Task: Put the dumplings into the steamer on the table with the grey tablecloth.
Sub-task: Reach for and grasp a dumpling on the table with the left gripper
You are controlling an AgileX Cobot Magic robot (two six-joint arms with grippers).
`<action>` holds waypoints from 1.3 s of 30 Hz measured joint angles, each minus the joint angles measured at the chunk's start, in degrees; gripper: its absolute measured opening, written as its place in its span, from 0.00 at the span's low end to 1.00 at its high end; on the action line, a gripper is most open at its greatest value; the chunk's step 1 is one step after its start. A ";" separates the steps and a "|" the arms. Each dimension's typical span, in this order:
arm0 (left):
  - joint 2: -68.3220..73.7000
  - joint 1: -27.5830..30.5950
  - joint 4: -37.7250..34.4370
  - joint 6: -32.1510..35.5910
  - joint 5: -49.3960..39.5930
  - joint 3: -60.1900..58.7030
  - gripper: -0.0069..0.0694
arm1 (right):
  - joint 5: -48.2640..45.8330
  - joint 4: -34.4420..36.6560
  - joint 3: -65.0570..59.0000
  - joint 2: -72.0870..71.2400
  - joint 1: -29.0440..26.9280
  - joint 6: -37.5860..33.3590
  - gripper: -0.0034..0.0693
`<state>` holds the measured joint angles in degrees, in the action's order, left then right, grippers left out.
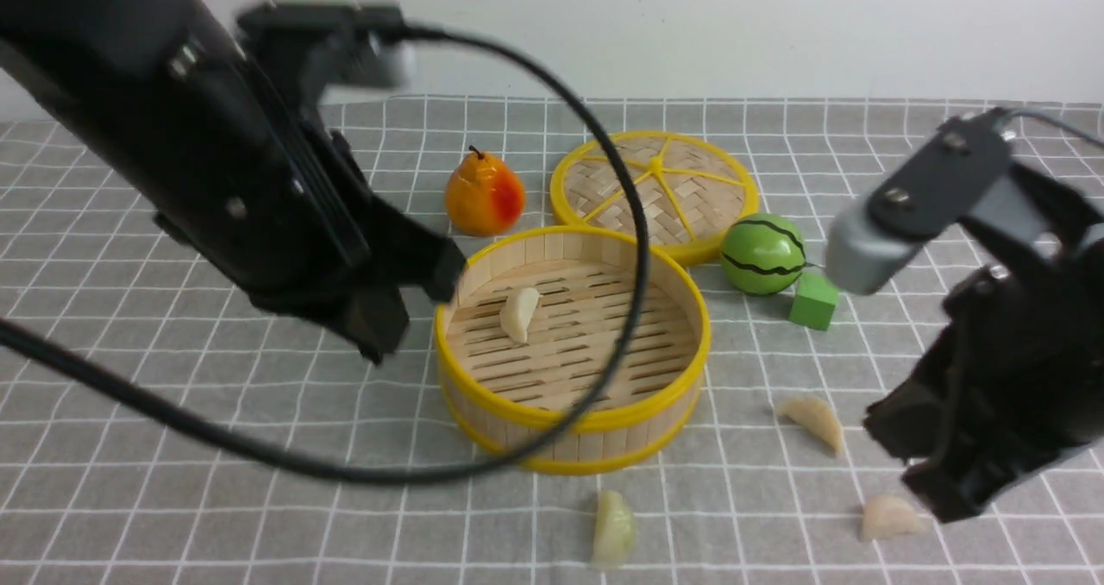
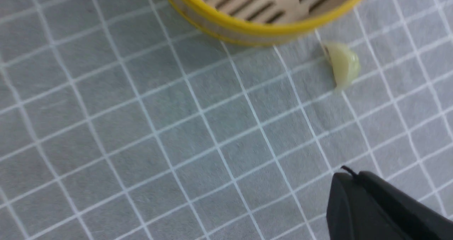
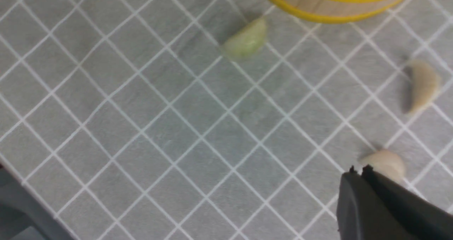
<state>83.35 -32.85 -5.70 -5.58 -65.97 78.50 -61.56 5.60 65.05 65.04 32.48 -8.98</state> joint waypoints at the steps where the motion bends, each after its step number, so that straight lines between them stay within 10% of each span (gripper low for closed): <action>1: 0.86 -1.92 0.51 0.15 0.87 -1.52 0.07 | -0.25 -0.78 0.07 -1.50 -0.63 0.32 0.05; 11: 16.12 -13.58 5.70 -10.31 9.89 -1.78 0.11 | -5.43 -2.04 0.17 -6.63 -3.43 0.97 0.05; 24: 31.44 -13.58 6.44 -17.91 21.88 1.86 0.88 | -9.31 -2.04 0.17 -6.63 -3.43 0.94 0.07; 29: 33.30 -13.58 6.61 -18.77 23.03 3.43 0.78 | -9.43 -2.04 0.17 -6.63 -3.43 0.74 0.07; 34: 33.65 -13.58 6.47 -18.82 24.25 3.70 0.42 | -9.43 -2.04 0.17 -6.63 -3.43 0.74 0.08; 39: 33.34 -13.58 6.29 -16.48 19.81 4.62 0.39 | -9.43 -2.04 0.17 -6.63 -3.43 0.74 0.09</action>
<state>116.69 -46.43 0.59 -22.06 -46.15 83.12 -71.00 3.56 65.23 58.40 29.05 -8.24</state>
